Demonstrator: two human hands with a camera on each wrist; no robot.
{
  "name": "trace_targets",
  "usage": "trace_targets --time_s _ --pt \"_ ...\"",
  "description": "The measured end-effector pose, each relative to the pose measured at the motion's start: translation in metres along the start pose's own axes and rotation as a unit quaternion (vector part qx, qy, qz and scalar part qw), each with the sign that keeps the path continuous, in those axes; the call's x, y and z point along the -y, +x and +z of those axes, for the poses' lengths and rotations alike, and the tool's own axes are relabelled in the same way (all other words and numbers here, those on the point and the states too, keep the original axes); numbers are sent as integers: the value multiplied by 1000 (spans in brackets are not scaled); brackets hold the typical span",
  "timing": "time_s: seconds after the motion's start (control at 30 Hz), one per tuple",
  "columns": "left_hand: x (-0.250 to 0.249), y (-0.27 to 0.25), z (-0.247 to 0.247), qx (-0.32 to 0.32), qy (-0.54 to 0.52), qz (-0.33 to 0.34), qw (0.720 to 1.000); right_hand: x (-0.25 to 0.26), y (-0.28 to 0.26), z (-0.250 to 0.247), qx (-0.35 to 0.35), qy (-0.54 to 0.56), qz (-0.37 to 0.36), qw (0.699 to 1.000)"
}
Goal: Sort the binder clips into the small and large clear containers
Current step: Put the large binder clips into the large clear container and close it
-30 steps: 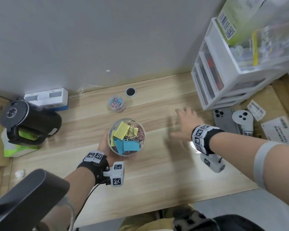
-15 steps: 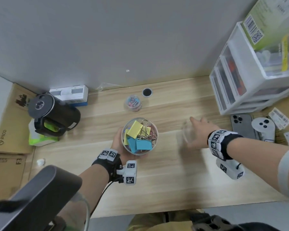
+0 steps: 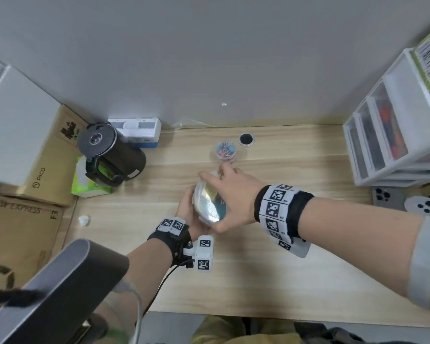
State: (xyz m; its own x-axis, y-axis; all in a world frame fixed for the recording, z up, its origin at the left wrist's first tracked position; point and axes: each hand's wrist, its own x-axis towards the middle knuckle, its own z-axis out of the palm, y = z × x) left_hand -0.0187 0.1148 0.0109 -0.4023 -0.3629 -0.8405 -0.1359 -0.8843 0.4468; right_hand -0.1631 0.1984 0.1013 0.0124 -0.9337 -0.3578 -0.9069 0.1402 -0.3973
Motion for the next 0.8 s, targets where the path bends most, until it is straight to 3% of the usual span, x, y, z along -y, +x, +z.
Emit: trace_targets --time_s 0.17,0.3,0.47,0.6,0.8 --pt "1 -1 -4 26 -53 -19 998 5 5 8 0 -3 16 1000" --pt "-1 0 2 32 -2 -45 998 1 7 9 -27 31 57 998" --pt "-4 1 10 46 11 -2 999 -9 16 4 -69 132 222 964" --pt "-8 4 14 53 5 -5 999 -13 31 5 -19 164 314 935" --pt "-16 5 11 49 22 -7 999 -28 21 -2 81 227 274 931"
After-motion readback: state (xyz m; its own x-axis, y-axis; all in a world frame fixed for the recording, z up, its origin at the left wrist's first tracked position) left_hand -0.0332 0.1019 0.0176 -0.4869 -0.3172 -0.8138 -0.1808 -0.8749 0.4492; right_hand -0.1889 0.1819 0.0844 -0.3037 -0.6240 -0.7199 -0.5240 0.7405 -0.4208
